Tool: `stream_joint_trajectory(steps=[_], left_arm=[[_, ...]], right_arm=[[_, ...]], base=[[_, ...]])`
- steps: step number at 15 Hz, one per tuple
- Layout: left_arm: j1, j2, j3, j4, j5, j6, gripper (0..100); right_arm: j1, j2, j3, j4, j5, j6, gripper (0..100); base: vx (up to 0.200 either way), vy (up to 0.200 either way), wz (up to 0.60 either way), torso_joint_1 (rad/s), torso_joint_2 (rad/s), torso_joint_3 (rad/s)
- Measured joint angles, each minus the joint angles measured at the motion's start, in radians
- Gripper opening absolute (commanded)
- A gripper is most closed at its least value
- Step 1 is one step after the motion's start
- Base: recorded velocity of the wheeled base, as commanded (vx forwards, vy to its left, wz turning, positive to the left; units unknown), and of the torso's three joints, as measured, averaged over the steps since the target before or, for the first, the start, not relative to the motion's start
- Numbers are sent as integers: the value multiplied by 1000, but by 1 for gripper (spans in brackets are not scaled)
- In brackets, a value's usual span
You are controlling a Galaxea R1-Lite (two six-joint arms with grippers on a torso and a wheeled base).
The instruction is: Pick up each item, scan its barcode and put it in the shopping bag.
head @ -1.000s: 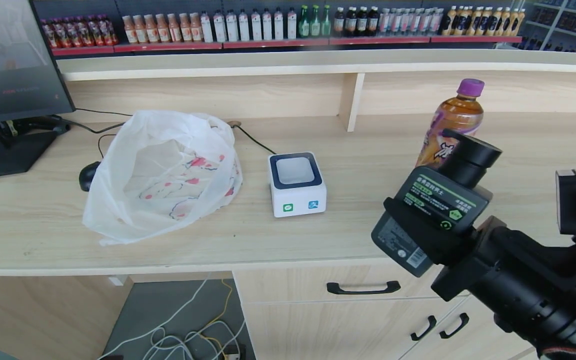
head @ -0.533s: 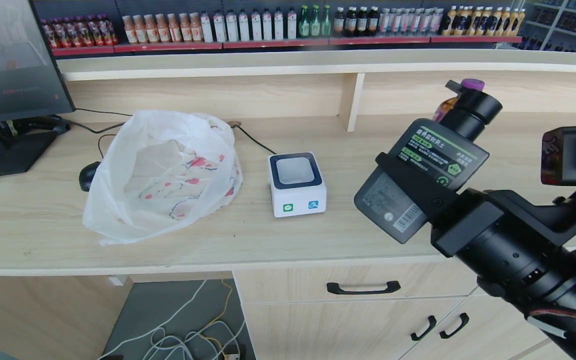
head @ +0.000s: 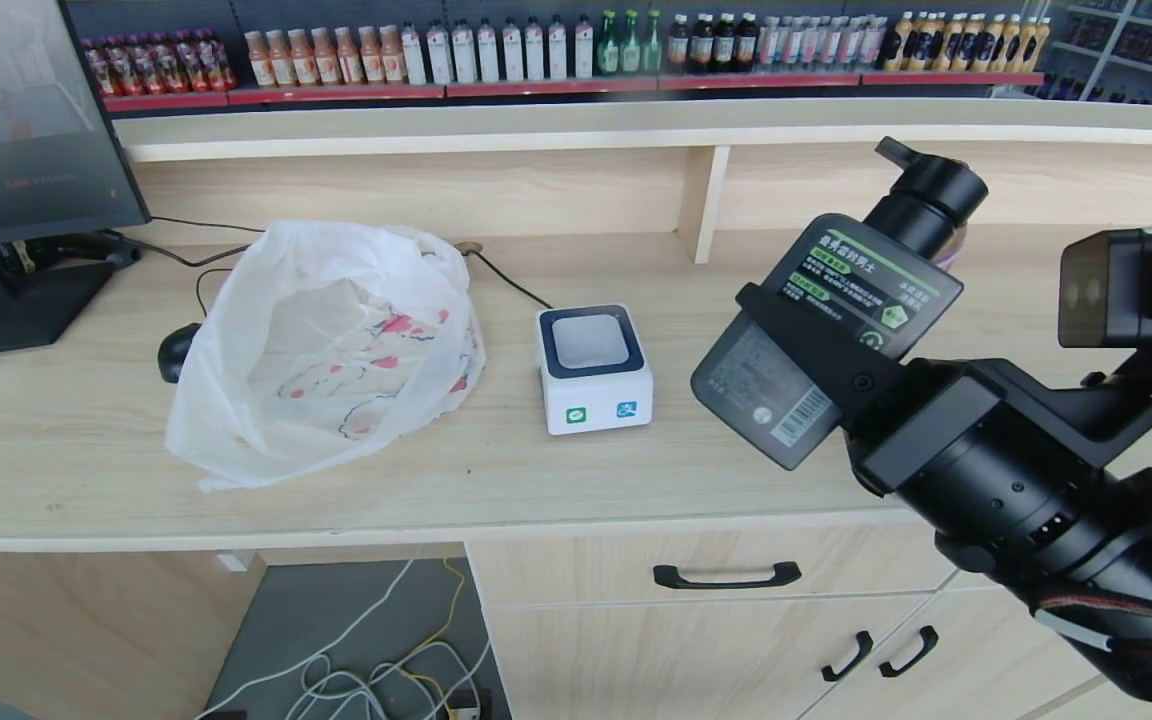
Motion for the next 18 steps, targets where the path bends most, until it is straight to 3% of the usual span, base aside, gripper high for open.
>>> stream_joint_trajectory(steps=[18], left_arm=[[0,0,0,0,0,0,100]], right_arm=[[42,-1,-16,0,83,48,0]], base=[[0,0,0,0,0,0]])
